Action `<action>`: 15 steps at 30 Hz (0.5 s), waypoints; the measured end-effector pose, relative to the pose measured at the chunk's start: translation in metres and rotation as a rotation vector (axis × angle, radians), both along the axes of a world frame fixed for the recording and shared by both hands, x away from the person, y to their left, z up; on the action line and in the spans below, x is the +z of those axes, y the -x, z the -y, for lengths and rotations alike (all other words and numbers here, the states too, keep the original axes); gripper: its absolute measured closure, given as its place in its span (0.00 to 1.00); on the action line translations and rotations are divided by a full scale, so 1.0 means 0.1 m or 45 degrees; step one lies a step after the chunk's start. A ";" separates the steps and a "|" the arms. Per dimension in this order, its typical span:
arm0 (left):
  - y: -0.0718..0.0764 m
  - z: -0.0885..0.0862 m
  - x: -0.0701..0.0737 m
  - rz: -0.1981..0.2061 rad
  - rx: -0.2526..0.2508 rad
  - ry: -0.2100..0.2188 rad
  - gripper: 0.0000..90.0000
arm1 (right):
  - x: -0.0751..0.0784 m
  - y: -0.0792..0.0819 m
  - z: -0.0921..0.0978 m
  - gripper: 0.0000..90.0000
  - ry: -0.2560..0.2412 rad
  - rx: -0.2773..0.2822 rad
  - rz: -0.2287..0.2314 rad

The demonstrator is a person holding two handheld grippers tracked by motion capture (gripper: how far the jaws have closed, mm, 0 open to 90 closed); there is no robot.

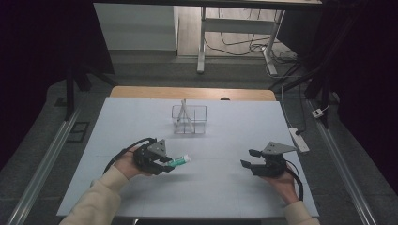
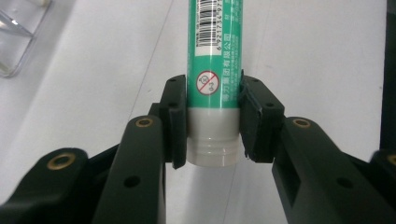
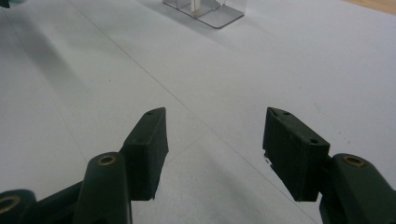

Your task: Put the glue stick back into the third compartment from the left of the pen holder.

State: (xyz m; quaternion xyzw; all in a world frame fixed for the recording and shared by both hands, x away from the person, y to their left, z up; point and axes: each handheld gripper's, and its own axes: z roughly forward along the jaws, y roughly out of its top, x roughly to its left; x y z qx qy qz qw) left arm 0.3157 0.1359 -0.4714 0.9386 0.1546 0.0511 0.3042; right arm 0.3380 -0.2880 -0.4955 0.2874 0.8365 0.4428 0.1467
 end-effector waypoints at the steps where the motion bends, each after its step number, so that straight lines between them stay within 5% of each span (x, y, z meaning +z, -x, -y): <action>1: 0.00 0.00 0.00 -0.004 0.013 0.020 0.72 | 0.00 0.00 0.00 0.44 0.005 -0.004 0.002; 10: 0.02 0.04 -0.02 0.000 0.093 0.063 0.72 | -0.01 0.00 -0.02 0.44 -0.005 0.013 0.003; 15: 0.04 0.08 -0.02 0.013 0.087 0.080 0.72 | -0.02 0.00 -0.02 0.43 0.002 0.007 0.004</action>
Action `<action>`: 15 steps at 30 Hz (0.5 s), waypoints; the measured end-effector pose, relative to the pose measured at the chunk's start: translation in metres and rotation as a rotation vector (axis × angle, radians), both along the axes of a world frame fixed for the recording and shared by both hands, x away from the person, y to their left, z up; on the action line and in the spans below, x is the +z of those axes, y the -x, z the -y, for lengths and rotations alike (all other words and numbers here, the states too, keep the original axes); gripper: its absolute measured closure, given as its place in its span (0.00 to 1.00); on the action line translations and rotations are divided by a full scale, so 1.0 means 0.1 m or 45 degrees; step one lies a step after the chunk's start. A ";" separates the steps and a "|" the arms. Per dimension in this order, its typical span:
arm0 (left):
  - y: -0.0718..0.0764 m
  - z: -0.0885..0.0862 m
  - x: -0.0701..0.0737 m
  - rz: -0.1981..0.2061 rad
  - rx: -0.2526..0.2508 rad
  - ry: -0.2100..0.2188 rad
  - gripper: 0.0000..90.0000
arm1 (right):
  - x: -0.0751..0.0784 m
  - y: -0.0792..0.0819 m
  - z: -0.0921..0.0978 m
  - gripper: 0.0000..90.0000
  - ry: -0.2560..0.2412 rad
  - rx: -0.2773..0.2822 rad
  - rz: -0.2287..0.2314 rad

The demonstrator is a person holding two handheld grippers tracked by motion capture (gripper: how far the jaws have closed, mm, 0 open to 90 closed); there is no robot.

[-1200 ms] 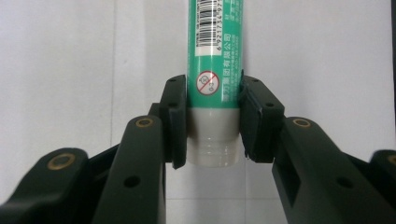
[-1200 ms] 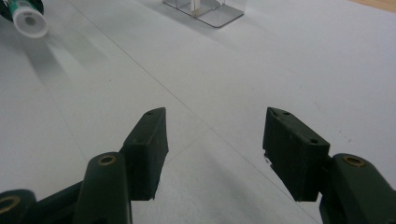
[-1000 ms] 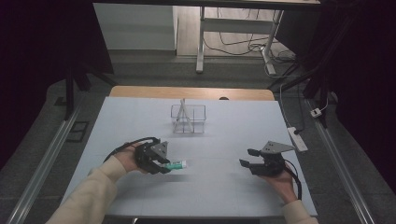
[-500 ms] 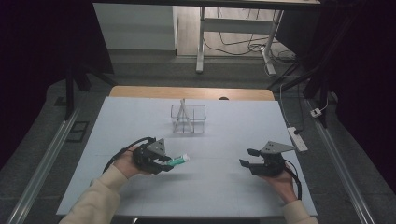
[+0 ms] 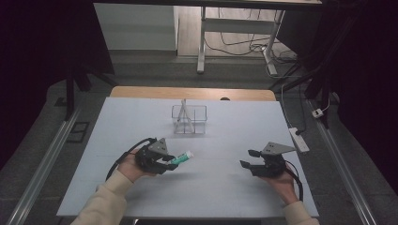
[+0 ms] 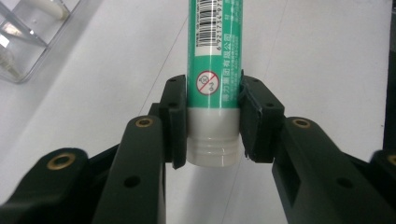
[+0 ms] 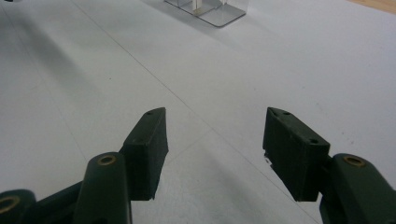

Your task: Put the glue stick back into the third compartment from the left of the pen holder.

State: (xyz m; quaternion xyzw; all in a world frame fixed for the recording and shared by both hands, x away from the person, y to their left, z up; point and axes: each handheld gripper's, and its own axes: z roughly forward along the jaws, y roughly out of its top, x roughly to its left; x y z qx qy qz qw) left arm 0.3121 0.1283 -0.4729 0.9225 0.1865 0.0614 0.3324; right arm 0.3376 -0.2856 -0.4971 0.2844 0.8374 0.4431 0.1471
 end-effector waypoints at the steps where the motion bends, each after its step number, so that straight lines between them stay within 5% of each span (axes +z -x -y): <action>1: 0.00 0.01 0.00 0.002 0.002 0.005 0.72 | 0.00 0.00 0.00 0.43 0.003 0.001 0.001; 15: -0.02 0.09 0.01 0.011 0.044 0.045 0.72 | 0.05 0.03 -0.04 0.43 -0.002 0.010 0.019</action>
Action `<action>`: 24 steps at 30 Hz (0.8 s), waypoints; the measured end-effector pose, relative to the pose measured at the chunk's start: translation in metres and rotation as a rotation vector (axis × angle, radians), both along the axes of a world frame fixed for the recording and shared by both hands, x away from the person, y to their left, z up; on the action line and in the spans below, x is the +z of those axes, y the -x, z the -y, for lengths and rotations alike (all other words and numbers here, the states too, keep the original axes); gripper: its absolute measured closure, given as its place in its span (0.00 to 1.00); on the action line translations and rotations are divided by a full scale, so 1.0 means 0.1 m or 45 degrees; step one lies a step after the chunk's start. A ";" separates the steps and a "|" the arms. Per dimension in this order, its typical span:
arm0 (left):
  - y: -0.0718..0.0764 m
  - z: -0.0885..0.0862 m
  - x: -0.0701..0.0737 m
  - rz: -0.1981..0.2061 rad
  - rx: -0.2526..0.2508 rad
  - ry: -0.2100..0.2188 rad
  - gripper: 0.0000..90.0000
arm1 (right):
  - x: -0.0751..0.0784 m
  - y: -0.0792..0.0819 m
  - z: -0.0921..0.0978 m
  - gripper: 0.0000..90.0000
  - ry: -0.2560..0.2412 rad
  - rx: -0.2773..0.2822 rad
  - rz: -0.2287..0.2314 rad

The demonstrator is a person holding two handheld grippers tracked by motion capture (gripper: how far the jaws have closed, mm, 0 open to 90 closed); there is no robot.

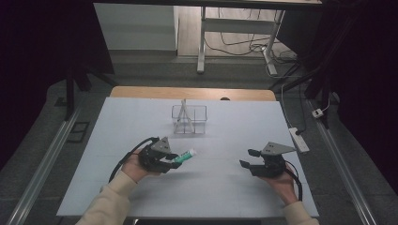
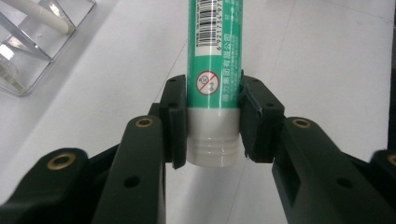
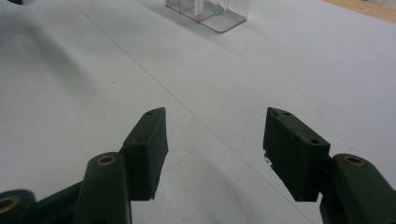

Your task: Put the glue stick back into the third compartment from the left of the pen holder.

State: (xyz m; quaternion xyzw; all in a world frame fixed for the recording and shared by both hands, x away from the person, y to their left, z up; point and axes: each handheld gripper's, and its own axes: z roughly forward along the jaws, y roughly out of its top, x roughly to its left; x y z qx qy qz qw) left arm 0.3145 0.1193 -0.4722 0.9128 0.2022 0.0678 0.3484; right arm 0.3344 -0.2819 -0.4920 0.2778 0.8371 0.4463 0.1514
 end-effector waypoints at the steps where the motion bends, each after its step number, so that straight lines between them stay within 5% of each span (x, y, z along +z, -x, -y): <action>1: 0.00 0.01 0.00 0.001 0.005 -0.001 0.72 | 0.01 0.01 -0.01 0.43 0.000 0.007 0.003; 24: -0.11 0.31 -0.07 0.021 0.046 -0.079 0.72 | 0.13 0.08 -0.49 0.43 -0.001 0.156 0.020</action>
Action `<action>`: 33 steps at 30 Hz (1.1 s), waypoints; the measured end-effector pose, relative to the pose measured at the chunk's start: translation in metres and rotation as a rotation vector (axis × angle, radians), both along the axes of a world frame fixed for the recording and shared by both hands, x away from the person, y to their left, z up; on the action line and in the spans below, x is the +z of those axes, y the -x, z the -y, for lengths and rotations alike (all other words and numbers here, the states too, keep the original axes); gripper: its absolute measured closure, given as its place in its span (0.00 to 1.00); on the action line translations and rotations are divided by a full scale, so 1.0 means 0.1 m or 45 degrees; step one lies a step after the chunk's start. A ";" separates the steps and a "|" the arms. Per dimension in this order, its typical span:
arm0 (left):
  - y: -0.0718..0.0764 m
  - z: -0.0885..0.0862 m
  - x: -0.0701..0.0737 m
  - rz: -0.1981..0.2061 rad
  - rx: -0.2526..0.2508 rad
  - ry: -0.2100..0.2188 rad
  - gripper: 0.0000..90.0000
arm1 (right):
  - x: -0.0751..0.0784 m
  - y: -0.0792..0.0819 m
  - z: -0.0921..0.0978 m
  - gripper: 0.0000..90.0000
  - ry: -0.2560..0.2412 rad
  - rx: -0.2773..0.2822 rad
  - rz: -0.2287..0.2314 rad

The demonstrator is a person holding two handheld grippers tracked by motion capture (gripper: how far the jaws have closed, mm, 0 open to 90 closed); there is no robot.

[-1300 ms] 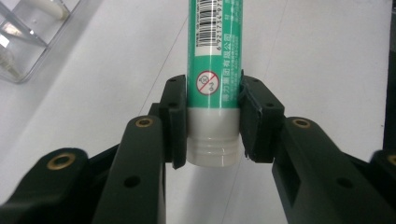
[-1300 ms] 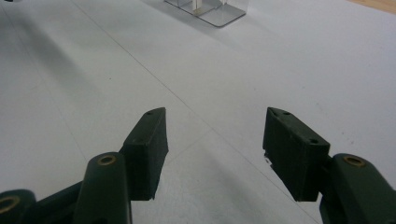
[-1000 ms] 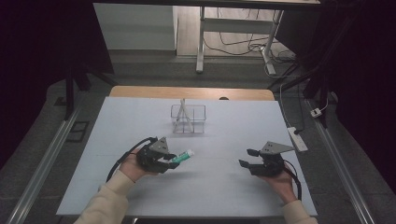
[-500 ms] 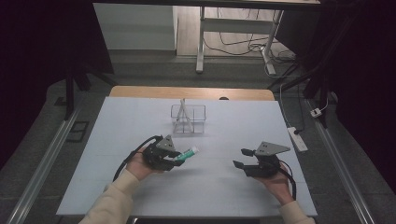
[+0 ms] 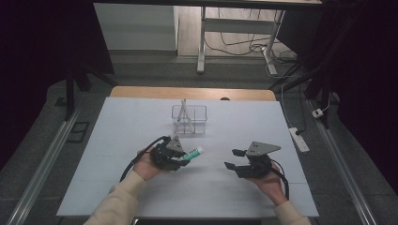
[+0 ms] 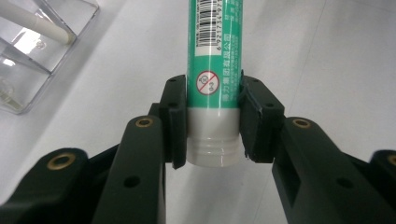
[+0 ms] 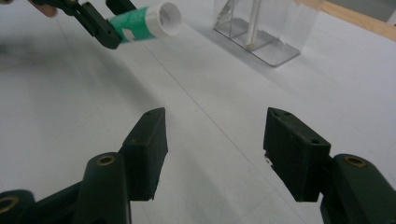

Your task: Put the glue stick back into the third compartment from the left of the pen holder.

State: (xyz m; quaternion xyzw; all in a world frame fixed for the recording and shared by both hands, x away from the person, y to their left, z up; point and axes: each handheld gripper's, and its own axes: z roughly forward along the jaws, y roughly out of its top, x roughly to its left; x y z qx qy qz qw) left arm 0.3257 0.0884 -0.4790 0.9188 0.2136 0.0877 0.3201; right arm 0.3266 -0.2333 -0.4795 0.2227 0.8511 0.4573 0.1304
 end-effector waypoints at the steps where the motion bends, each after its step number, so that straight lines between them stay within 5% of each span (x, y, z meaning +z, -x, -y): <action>1: 0.00 0.01 0.00 0.002 0.002 -0.004 0.72 | 0.00 -0.01 -0.03 0.43 -0.004 0.005 0.003; 33: -0.03 0.22 -0.14 -0.035 -0.059 -0.077 0.72 | -0.01 0.02 -0.58 0.43 0.072 0.198 0.030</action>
